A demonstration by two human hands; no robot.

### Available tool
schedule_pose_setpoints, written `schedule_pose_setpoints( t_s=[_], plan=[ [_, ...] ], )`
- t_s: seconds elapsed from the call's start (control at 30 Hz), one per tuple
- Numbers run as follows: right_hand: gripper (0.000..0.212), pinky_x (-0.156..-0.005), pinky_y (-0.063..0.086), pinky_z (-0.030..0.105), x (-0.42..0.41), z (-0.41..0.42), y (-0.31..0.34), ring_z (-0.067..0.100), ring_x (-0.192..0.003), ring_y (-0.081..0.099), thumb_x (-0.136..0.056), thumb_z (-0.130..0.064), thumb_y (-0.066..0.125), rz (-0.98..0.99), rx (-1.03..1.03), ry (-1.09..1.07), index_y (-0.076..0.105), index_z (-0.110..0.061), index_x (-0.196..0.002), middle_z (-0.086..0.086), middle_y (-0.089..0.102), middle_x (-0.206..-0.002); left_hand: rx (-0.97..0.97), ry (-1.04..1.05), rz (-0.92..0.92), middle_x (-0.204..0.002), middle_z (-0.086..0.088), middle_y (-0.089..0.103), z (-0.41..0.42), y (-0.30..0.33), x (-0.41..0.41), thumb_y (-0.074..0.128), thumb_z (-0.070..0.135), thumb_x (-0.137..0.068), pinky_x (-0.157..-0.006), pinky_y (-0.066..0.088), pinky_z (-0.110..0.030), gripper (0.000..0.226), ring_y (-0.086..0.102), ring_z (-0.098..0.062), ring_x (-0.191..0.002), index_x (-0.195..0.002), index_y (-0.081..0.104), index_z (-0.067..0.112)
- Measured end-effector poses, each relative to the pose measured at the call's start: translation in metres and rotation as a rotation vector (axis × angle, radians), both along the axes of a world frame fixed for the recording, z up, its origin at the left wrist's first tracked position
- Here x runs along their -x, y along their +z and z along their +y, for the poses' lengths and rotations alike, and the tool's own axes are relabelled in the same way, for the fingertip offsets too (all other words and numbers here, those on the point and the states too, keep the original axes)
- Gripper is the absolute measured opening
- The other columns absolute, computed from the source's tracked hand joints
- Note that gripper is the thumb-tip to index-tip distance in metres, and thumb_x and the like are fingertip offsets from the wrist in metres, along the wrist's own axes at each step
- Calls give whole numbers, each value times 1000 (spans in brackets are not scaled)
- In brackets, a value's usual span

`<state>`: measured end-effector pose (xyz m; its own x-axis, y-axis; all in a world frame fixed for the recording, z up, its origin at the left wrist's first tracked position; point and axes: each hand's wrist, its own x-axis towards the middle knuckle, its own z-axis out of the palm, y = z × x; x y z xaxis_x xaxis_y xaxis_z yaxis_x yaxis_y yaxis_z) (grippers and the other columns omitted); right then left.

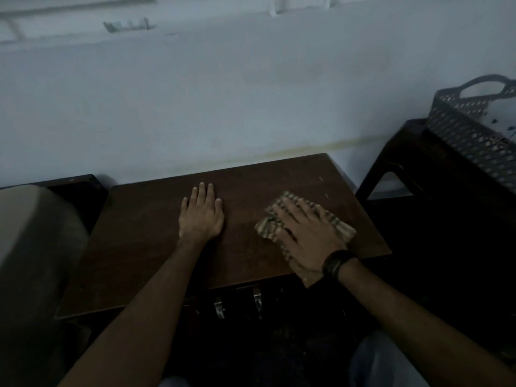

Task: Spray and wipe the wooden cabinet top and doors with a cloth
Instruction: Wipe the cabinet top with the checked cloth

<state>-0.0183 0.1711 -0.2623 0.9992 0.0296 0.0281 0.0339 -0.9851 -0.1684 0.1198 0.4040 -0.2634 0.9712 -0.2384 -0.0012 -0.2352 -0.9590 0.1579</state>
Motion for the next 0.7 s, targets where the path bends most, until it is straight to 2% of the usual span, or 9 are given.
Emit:
schedule_pose_setpoints(
  t_s=[0.13,0.27,0.47,0.57,0.7],
  plan=[
    [59,-122,0,51,0,-29,-1,21,-153,-2,-102,-56,13,39,11,-126,4,-39,-157,-9,-2,-167,-6,4,-5,-167,-6,4,-1,1,2,15,41,-106,-124,5,-43,60,3,-22,-154,-159,8,15],
    [61,-120,-1,57,-3,-6,1,27,-153,-2,-102,-55,15,41,21,-175,3,-35,-158,-3,-4,-167,-7,23,2,-167,-6,3,-6,-2,0,14,43,-105,-124,4,-44,61,1,-22,-154,-159,7,15],
    [63,-120,-2,56,-4,47,2,26,-153,0,-100,-57,21,-2,-15,-19,7,-35,-158,-3,2,-167,-14,1,-1,-167,-7,2,-5,-2,6,15,44,-106,-124,4,-44,61,0,-23,-154,-159,8,15],
    [63,-121,-1,52,10,21,1,22,-153,-1,-101,-59,20,-3,-41,-37,6,-35,-158,-6,1,-167,-13,-25,-9,-167,-6,1,-7,-1,20,15,44,-106,-124,4,-44,61,-1,-22,-154,-160,7,16],
    [70,-122,1,52,25,-22,-4,24,-153,0,-96,-65,12,11,-17,-213,3,-35,-158,-4,0,-167,-19,-43,6,-167,-5,-4,-14,-4,43,12,46,-105,-124,0,-43,62,-5,-20,-154,-160,2,17]
  ],
)
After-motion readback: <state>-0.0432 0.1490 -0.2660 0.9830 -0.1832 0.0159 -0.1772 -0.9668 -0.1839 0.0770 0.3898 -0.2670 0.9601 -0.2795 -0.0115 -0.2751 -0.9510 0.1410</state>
